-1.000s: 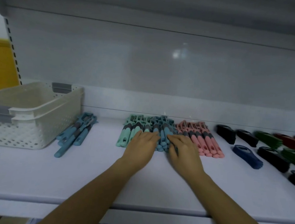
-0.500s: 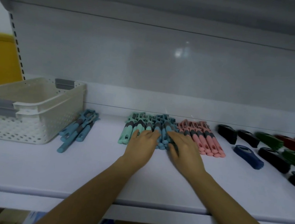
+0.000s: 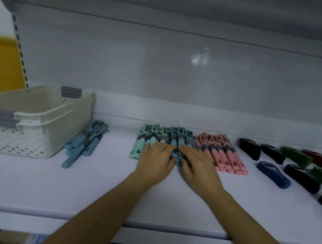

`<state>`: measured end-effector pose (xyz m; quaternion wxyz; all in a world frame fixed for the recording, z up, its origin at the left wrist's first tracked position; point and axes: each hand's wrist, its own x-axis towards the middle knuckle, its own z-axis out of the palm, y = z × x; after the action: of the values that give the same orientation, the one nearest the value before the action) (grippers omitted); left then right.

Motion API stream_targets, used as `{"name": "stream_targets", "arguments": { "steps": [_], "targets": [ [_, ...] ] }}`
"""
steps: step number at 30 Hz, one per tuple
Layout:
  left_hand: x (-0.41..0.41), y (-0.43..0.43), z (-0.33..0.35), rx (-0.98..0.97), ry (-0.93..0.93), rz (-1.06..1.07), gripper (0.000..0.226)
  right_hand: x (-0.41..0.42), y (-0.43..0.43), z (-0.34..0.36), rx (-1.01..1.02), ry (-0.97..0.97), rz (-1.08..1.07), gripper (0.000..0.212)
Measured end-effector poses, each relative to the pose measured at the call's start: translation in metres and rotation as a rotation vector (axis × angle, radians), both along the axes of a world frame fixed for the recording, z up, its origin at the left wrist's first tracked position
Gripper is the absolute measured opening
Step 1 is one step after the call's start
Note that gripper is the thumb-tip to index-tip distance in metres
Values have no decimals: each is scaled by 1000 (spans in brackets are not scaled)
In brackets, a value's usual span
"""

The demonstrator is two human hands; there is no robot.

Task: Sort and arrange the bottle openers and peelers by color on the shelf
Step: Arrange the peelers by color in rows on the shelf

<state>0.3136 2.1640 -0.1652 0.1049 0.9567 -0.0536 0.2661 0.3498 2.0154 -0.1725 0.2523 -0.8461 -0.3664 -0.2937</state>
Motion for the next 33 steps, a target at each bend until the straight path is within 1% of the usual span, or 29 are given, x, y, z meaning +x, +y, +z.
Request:
{"name": "stream_targets", "arguments": {
  "steps": [3, 6, 8, 10, 11, 13, 15, 17, 19, 21, 24, 27, 29, 31, 33],
  "targets": [
    [-4, 8, 11, -4, -8, 15, 39, -4, -1, 5, 8, -34, -38, 40],
    [-4, 35, 33, 45, 29, 84, 42, -8, 4, 19, -120, -159, -56, 37],
    [-8, 64, 42, 76, 99, 153, 45, -7, 20, 35, -210, -240, -19, 37],
    [-17, 98, 42, 74, 171, 253, 48, -8, 49, 49, -256, -247, 57, 39],
    [-22, 114, 39, 67, 210, 316, 48, -11, 66, 54, -270, -241, 105, 37],
    [-37, 141, 33, 31, 321, 437, 48, -21, 105, 54, -322, -169, 198, 30],
    [-51, 162, 27, 40, 450, 494, 52, -31, 142, 47, -413, -47, 235, 35],
    [-61, 174, 22, 48, 515, 422, 54, -40, 169, 37, -497, 66, 247, 39],
    [-70, 178, 21, -1, 504, 312, 49, -45, 187, 27, -482, 159, 298, 40],
    [-78, 179, 24, -60, 504, 254, 50, -48, 192, 20, -466, 241, 329, 38],
    [-87, 186, 28, -187, 526, 201, 48, -50, 181, 22, -490, 254, 302, 32],
    [-91, 191, 29, -172, 548, 144, 47, -51, 164, 26, -476, 179, 342, 35],
    [-92, 191, 29, -166, 463, 113, 48, -53, 158, 24, -419, 75, 433, 42],
    [-91, 190, 28, -187, 369, 124, 48, -53, 156, 22, -424, -42, 545, 40],
    [-87, 189, 26, -193, 289, 181, 45, -51, 158, 20, -462, -194, 570, 38]
  ]
}}
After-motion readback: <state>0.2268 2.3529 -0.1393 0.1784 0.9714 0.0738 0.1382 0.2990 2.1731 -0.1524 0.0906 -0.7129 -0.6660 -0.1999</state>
